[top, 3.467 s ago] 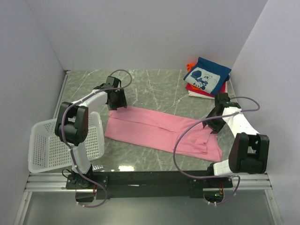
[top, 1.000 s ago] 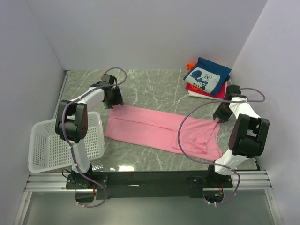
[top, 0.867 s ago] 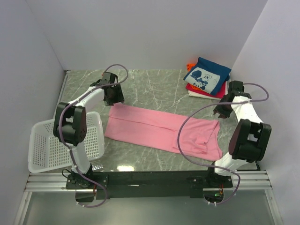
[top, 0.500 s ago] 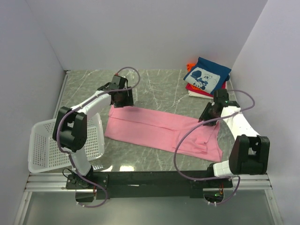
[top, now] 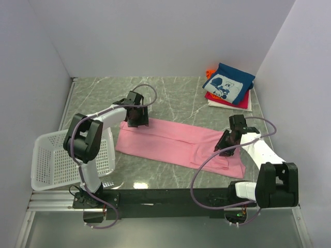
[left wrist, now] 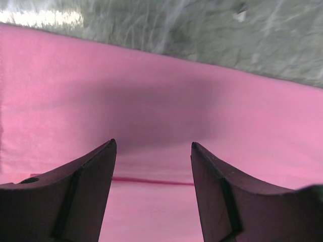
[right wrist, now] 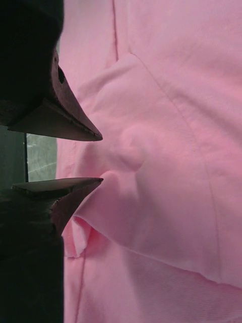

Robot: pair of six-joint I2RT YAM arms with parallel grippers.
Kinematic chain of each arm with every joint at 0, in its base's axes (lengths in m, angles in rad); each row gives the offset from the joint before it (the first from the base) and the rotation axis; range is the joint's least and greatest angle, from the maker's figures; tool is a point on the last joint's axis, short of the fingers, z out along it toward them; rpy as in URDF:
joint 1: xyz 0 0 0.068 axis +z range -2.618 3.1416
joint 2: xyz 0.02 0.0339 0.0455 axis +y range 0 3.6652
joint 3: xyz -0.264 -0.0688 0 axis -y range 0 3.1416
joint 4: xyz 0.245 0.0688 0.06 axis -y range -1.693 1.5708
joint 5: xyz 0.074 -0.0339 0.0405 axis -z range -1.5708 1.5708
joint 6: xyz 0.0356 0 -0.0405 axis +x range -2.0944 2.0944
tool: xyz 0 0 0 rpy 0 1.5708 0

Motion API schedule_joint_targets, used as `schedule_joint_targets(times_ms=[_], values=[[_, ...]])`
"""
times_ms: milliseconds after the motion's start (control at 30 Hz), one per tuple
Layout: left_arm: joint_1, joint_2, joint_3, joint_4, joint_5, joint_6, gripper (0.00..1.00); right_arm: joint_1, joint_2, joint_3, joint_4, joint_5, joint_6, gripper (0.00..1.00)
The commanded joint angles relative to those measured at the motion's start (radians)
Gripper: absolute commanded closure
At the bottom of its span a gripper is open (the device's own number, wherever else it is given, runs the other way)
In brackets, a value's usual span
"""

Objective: Fold and stack the t-shirts
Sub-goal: Fold the tshirt

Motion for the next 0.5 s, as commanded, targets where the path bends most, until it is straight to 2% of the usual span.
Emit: schedule_joint_targets(times_ms=[0, 467], values=[[-0.004, 0.012, -0.031, 0.065, -0.003, -0.001, 0.34, 0.007, 0.038, 0.004, 0.071, 0.041, 0.006, 0.58], [-0.004, -0.009, -0.150, 0.005, -0.075, -0.053, 0.34, 0.006, 0.384, 0.173, 0.061, 0.138, -0.044, 0.58]])
